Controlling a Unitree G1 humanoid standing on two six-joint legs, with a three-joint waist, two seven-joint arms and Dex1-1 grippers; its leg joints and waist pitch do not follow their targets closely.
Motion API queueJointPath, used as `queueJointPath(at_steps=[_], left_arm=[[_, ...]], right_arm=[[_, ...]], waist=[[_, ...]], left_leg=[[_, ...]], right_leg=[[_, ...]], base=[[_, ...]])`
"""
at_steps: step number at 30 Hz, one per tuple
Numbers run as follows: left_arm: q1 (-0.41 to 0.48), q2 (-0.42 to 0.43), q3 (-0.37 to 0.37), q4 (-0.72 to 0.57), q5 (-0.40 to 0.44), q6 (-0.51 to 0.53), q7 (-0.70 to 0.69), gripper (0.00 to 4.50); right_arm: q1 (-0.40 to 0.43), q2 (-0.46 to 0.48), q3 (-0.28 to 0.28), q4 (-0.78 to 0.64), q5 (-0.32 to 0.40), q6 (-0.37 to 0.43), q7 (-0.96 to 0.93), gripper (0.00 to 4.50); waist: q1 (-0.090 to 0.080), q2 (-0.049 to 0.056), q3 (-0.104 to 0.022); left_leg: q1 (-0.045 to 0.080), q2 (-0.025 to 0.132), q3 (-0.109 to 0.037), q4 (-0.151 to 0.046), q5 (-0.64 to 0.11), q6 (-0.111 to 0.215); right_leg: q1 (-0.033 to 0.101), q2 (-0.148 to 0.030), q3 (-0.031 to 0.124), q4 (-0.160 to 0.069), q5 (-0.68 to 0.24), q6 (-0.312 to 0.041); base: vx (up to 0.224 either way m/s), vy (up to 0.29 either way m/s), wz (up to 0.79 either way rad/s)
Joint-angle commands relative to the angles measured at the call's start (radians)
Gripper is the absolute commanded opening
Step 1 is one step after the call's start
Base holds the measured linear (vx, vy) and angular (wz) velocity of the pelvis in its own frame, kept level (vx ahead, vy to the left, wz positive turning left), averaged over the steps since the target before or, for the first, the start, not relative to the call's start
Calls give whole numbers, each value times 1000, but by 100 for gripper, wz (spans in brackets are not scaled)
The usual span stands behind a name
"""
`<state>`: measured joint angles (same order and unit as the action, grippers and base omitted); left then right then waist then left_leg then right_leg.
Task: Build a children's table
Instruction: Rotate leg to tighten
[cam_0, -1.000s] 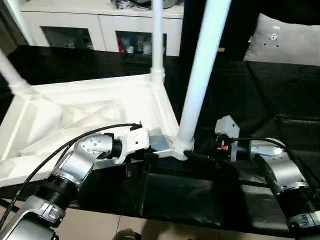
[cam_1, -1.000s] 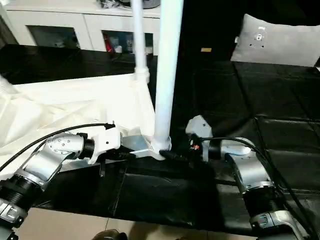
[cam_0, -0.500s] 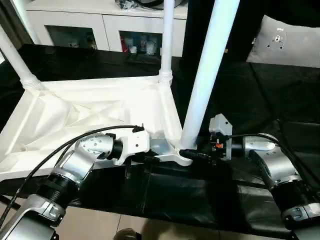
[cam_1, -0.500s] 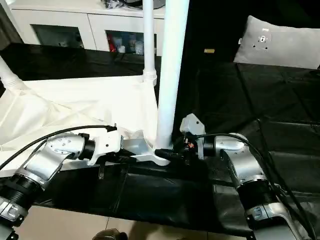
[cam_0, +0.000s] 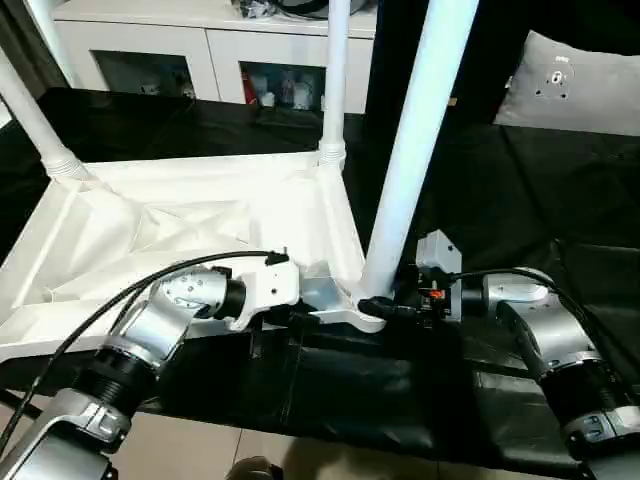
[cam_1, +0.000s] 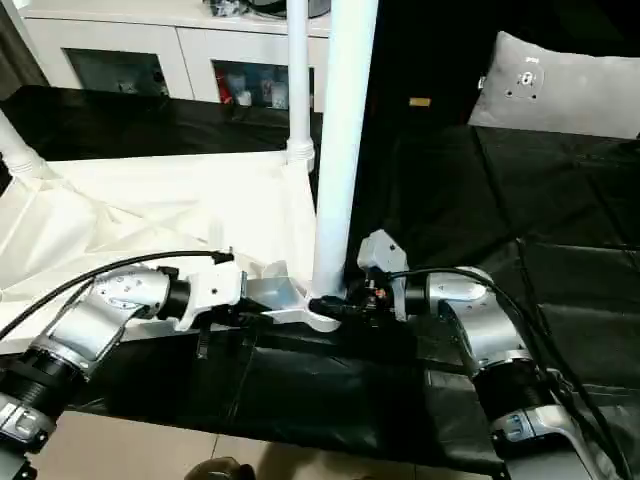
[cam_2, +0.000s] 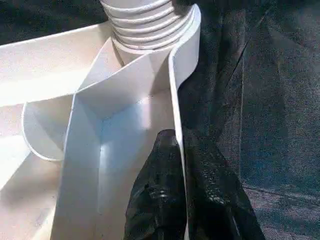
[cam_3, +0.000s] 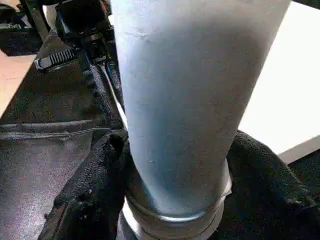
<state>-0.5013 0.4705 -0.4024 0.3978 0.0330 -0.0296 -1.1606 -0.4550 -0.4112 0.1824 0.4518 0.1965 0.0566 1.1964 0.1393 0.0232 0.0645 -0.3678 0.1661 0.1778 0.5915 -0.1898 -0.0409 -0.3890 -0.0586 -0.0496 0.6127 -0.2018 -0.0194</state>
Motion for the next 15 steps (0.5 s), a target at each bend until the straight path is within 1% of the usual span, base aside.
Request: queueJointPath(at_steps=[1,2,4,5,6,7,8,9,10,11,13,14,15], left_arm=[[19,-22,-26,-9,3,37,-17,0],[18,-27,-22,-10,2,44,-8,0],[12,-52,-2,-9,-5,88,36,0],[4,-75,18,-4,-15,119,75,0],[-8,-109,46,4,-30,153,128,0],[-13,-123,57,7,-36,167,149,0],[-23,-150,76,13,-45,187,190,0],[-36,-181,93,21,-52,210,234,0],[-45,-209,105,25,-59,232,267,0],[-51,-233,113,25,-65,250,289,0],[-66,-297,128,32,-67,283,358,0],[-79,-336,130,47,-51,295,413,0],[-81,-342,130,50,-48,297,422,0]], right_arm=[[38,26,4,-18,14,75,-36,262],[42,31,1,-23,19,82,-42,262],[44,60,-14,-26,17,123,-112,262],[41,81,-22,-19,9,139,-164,262],[35,107,-32,-2,-4,148,-229,262],[33,119,-37,6,-11,150,-257,262],[27,142,-45,23,-21,149,-308,262],[20,166,-52,41,-26,155,-352,262],[14,188,-60,51,-28,165,-393,262],[9,205,-66,60,-32,173,-428,262],[-5,259,-89,78,-41,199,-528,262],[-14,294,-100,89,-50,213,-602,262],[-15,299,-101,90,-52,215,-614,262]], waist=[[-3,-9,-75],[-2,-8,-74],[-4,-8,-70],[-6,-4,-64],[-11,-5,-61],[-15,-4,-57],[-20,-8,-58],[-25,-10,-56],[-34,-11,-55],[-37,-12,-56],[-45,-11,-55],[-49,-12,-56],[-51,-11,-55]], left_leg=[[12,70,-20,-62,-114,65],[12,71,-20,-63,-114,66],[13,70,-22,-67,-152,51],[16,70,-23,-71,-195,35],[18,70,-22,-74,-219,22],[24,67,-25,-76,-266,-1],[25,67,-30,-79,-287,-15],[23,66,-32,-82,-290,-18],[23,64,-33,-84,-304,-24],[25,64,-35,-83,-308,-20],[23,62,-33,-82,-296,-14],[23,61,-32,-81,-286,-11],[22,60,-32,-81,-281,-12]], right_leg=[[43,-94,49,-58,-100,-243],[42,-94,49,-60,-102,-242],[40,-95,48,-65,-158,-237],[36,-96,49,-74,-225,-229],[35,-96,50,-76,-261,-224],[32,-99,50,-87,-346,-209],[35,-104,50,-92,-404,-187],[35,-103,50,-93,-416,-180],[34,-99,49,-95,-434,-168],[34,-103,50,-98,-441,-161],[32,-101,51,-99,-433,-161],[31,-101,52,-101,-428,-161],[31,-99,52,-101,-423,-160]], base=[[0,0,0],[0,0,0],[0,0,0],[0,0,0],[0,0,0],[0,0,0],[0,0,0],[0,0,0],[0,0,0],[0,0,0],[0,0,0],[0,0,0],[0,0,0]])
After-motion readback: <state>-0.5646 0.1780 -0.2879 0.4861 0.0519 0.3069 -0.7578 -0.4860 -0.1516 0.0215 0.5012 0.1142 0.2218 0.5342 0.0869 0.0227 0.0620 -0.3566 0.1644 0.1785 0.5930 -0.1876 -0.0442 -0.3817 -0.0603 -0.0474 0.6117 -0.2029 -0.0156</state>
